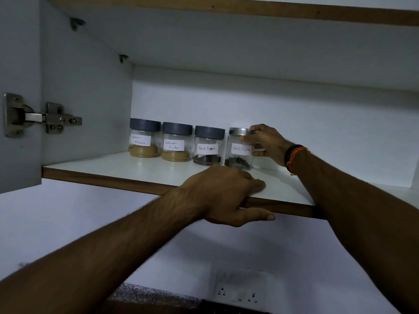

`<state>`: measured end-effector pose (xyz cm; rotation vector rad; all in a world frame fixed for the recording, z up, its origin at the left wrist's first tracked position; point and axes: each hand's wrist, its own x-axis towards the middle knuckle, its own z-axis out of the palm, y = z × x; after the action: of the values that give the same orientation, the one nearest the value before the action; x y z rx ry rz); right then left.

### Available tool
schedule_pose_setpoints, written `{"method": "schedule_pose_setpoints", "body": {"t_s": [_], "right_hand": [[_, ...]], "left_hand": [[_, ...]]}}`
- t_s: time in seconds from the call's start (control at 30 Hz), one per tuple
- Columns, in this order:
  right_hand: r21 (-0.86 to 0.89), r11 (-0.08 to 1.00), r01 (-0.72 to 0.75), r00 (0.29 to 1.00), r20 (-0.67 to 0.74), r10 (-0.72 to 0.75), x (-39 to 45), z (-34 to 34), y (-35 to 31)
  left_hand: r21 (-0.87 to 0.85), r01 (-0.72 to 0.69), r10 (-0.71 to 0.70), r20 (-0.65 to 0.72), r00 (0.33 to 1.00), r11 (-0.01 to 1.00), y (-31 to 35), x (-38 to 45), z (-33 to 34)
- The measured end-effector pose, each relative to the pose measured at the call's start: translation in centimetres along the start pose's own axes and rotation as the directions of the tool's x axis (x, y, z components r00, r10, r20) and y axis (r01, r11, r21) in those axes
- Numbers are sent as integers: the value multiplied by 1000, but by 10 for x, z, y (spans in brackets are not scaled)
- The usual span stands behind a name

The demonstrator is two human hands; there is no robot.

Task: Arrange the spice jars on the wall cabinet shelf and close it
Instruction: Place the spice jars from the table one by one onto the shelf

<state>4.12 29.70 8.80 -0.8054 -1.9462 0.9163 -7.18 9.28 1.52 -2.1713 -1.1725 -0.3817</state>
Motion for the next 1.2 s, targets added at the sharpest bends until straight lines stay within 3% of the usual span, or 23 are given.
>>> {"method": "schedule_pose_setpoints", "body": {"t_s": [0.17, 0.67, 0.93, 1.2], "right_hand": [[-10, 1000, -2, 1000, -21, 2, -1, 2, 1], [-117, 992, -50, 967, -253, 19, -61, -5, -11], [50, 998, -41, 976, -212, 51, -144, -3, -22], [-21, 994, 103, 942, -320, -104, -230, 4, -27]], "left_hand": [[27, -4, 4, -5, 1000, 1000, -1, 0, 0], [1, 59, -59, 61, 996, 998, -2, 0, 0], [-7, 159, -154, 220, 963, 987, 7, -1, -10], [-13, 270, -263, 191, 946, 963, 33, -9, -11]]}}
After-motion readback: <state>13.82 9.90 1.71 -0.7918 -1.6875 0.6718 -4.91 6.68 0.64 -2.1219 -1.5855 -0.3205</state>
